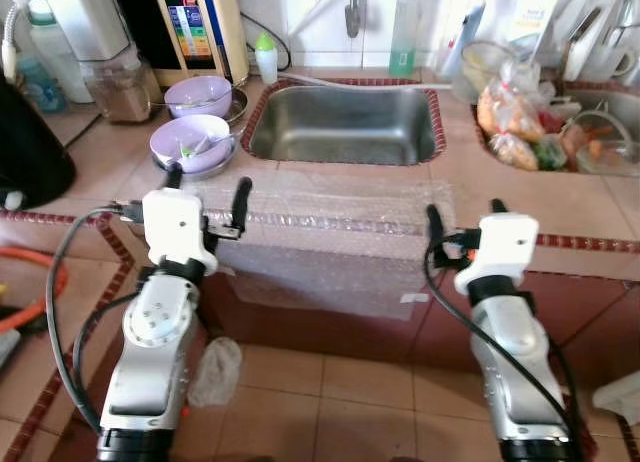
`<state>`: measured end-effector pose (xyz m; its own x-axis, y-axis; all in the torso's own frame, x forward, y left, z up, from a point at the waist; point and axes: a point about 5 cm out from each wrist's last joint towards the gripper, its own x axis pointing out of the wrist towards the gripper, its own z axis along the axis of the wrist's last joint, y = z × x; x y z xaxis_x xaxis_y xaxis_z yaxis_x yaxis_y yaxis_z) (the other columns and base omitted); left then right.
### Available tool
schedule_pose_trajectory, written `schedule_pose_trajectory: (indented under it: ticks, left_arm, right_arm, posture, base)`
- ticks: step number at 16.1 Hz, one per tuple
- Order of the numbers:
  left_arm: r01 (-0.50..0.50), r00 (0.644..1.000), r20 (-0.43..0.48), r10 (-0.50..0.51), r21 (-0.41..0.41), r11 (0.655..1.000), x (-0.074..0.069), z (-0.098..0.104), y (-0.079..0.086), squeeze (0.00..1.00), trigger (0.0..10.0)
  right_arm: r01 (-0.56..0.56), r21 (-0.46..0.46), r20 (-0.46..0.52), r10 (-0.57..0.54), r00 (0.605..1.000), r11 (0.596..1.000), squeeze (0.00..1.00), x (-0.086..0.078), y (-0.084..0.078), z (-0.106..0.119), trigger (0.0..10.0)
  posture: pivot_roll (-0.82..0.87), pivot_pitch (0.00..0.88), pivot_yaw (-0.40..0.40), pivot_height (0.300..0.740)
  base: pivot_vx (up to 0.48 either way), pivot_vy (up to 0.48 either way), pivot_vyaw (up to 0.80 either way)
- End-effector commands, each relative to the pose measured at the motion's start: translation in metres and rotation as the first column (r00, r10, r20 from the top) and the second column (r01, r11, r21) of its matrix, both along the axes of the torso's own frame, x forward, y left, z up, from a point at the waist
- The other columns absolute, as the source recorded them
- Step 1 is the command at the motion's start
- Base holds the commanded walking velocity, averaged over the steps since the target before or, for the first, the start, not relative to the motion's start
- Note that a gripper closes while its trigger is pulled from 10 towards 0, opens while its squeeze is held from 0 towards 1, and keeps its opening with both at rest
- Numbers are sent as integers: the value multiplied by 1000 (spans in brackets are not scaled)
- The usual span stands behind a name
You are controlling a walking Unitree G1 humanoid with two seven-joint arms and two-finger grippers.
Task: Kitchen organization
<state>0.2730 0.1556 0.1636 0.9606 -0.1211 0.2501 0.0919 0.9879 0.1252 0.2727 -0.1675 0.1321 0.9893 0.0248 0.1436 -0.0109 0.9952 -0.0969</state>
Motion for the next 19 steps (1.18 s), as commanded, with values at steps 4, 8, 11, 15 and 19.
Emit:
schedule_pose_trajectory:
  ticks: [4,8,11,15,19]
  left_arm:
    - [-9,998,61,7,37,999,2,13,2,0,10000]
    - [-3,998,67,1,35,999,3,14,3,0,10000]
    - [25,997,72,-27,30,999,4,14,-2,0,10000]
    - [44,997,69,-46,30,999,4,13,-5,0,10000]
    - [57,997,57,-59,32,998,3,10,-7,0,10000]
  right_arm:
    - [-53,-5,68,54,996,999,0,5,11,15,10000]
    - [-52,-5,66,52,996,999,0,6,9,15,10000]
    - [-52,-11,73,52,996,999,0,6,9,16,10000]
    - [-48,-11,77,48,996,999,0,6,9,17,10000]
    - [-41,-9,75,42,996,999,0,6,9,16,10000]
  posture:
    - [-52,0,82,740]
    - [-53,0,81,740]
    - [-63,0,82,740]
    - [-66,0,80,740]
    - [-62,0,77,740]
  base:
    - [0,0,236]
    - [0,0,231]
    - [291,0,0]
    - [327,0,0]
    - [328,0,0]
